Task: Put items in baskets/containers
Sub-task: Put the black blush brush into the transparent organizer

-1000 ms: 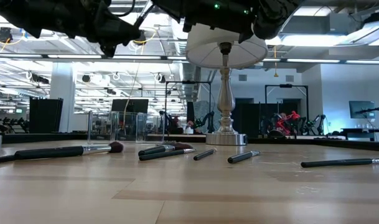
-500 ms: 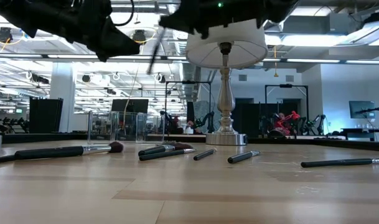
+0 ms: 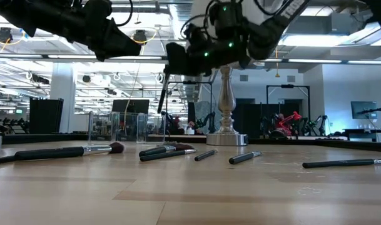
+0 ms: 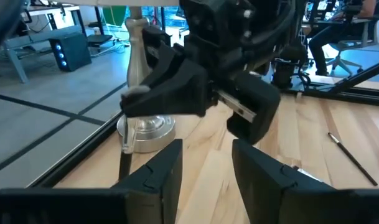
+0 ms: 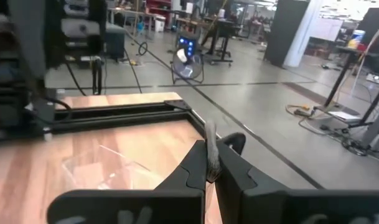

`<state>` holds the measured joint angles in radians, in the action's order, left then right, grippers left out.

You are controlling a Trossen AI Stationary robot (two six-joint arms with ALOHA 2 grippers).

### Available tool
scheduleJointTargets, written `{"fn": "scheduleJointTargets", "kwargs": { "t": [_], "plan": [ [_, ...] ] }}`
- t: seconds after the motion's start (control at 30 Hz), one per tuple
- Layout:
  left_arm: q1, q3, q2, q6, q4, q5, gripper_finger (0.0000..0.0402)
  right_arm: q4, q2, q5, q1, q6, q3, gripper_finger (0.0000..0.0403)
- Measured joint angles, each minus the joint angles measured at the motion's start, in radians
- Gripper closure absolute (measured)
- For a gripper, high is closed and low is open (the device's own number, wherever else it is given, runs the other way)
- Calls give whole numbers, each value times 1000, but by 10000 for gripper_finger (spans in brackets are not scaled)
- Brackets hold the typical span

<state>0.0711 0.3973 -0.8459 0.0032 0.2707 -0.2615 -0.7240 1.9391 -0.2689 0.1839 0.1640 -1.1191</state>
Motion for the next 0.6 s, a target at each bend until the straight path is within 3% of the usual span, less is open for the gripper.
{"fn": "scheduleJointTargets", "kwargs": {
  "t": [0.6],
  "plan": [
    [0,0,0,0,22,0,264,40,78,-28,-13,-16,-47,393]
  ]
}}
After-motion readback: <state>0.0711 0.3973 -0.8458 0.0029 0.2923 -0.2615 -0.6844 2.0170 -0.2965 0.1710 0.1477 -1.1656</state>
